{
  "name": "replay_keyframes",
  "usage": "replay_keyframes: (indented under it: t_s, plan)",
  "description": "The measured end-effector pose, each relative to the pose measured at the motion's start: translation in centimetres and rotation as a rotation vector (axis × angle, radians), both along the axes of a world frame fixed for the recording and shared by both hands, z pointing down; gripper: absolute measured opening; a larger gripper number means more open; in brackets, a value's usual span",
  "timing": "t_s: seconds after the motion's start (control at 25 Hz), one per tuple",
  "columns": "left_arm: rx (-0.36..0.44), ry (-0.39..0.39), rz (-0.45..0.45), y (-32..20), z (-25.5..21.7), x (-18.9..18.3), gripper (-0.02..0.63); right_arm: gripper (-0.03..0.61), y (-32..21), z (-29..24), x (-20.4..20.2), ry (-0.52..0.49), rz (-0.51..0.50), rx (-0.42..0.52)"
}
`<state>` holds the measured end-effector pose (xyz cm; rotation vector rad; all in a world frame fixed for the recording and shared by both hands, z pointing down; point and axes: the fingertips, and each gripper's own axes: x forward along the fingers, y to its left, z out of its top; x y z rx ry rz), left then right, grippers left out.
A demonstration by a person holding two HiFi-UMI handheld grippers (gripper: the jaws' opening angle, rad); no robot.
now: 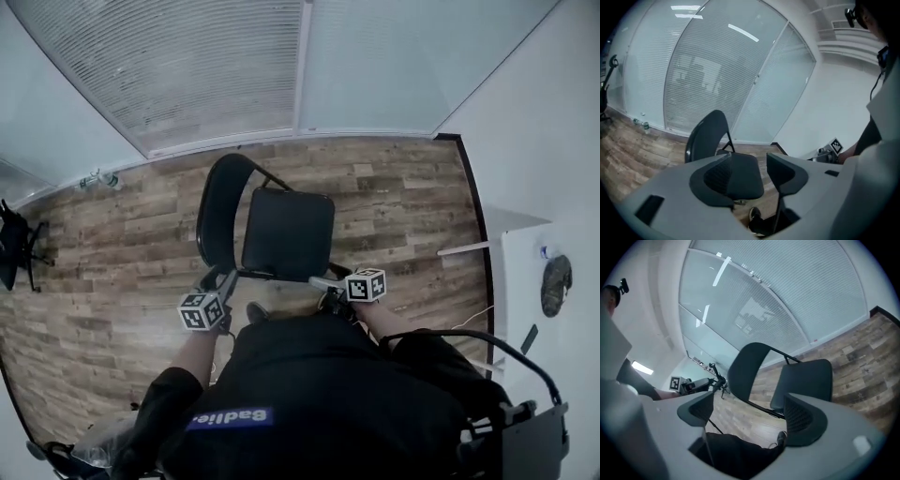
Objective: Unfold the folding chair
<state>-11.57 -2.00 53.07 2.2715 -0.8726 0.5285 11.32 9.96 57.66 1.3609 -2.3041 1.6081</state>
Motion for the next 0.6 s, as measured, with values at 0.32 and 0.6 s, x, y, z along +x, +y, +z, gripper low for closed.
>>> replay_keyframes:
  t_s: [0.32, 0.6]
  plan:
    - [0.114, 0.243, 0.273, 4.2, -11.3, 8.7, 0.216, 0.264, -1.4, -13.5, -5.4, -0.029, -0.177, 0.317]
    - [0.219, 0.334, 0.367, 5.2, -19.7, 12.0, 0.185, 0.030, -3.1, -22.2, -6.1, 0.035, -0.177, 0.518]
